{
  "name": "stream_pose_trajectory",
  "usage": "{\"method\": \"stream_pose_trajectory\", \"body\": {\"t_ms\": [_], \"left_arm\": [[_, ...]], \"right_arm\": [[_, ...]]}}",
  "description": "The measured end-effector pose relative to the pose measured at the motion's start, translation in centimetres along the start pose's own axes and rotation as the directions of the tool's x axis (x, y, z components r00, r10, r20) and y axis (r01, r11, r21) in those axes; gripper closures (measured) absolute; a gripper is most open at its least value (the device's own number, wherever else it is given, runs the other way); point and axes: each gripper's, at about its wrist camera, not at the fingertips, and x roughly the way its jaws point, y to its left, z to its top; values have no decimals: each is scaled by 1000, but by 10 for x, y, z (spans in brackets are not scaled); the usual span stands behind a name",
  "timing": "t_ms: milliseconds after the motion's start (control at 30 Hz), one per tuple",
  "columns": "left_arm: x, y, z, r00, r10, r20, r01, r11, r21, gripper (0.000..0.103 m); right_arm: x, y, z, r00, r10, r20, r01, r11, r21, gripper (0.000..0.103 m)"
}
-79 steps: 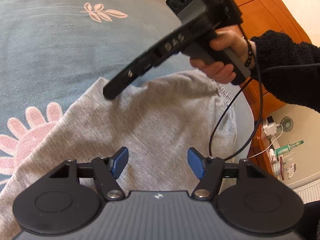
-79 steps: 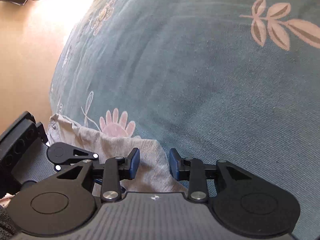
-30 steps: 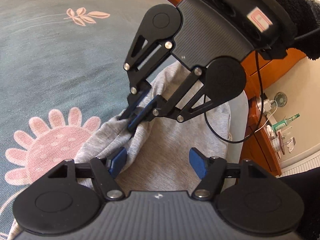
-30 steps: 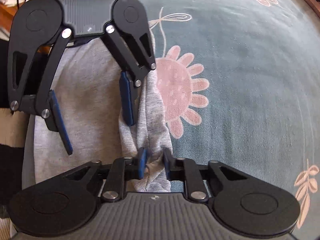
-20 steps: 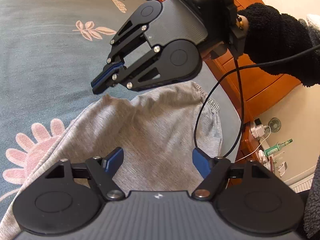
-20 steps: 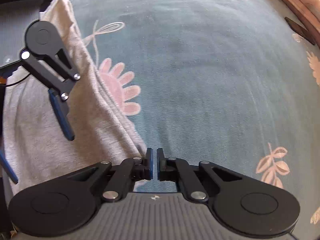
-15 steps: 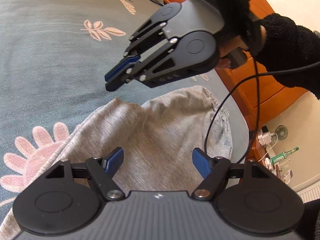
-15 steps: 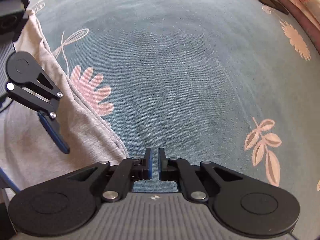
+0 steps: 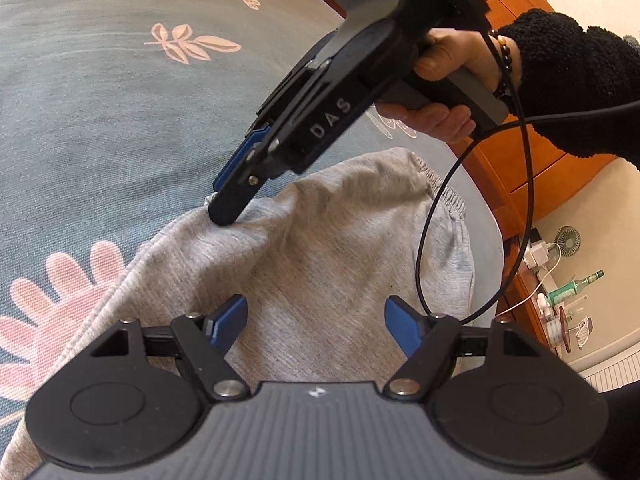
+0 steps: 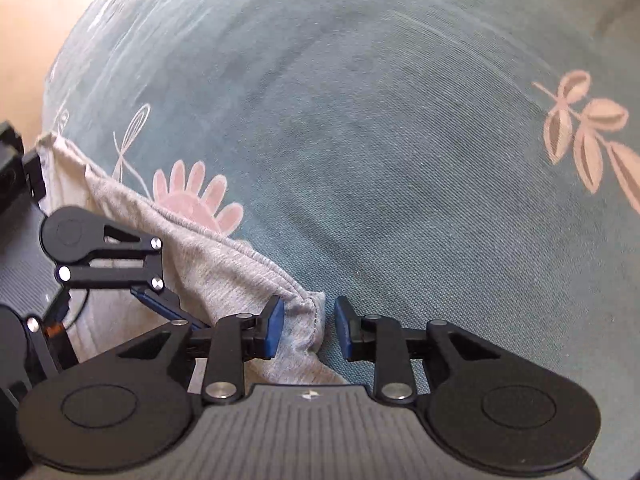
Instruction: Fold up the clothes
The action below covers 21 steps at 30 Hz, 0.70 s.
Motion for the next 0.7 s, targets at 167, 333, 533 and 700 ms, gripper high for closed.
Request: {"method": "stream_pose_trajectory", "body": {"t_ms": [167,333,533,700], "left_arm": [[6,4,2,1000,-13,11,13,1000,-25,28],[5,21,9,997,21,76,-13,995,-100,28],[-10,34,19,989,53,138,-30,987,-159,28],[-26,47,19,985,95,143,-62,972,-226,28]], "right_arm": [[6,-29,-5,992,125,23,-127,972,195,87],[-27,-13,-13,975,5,221,-40,988,152,103],[-53,-37,-13,955,-61,289,-8,972,233,92],[-27,-22,-26,982,22,186,-59,979,197,59]]}}
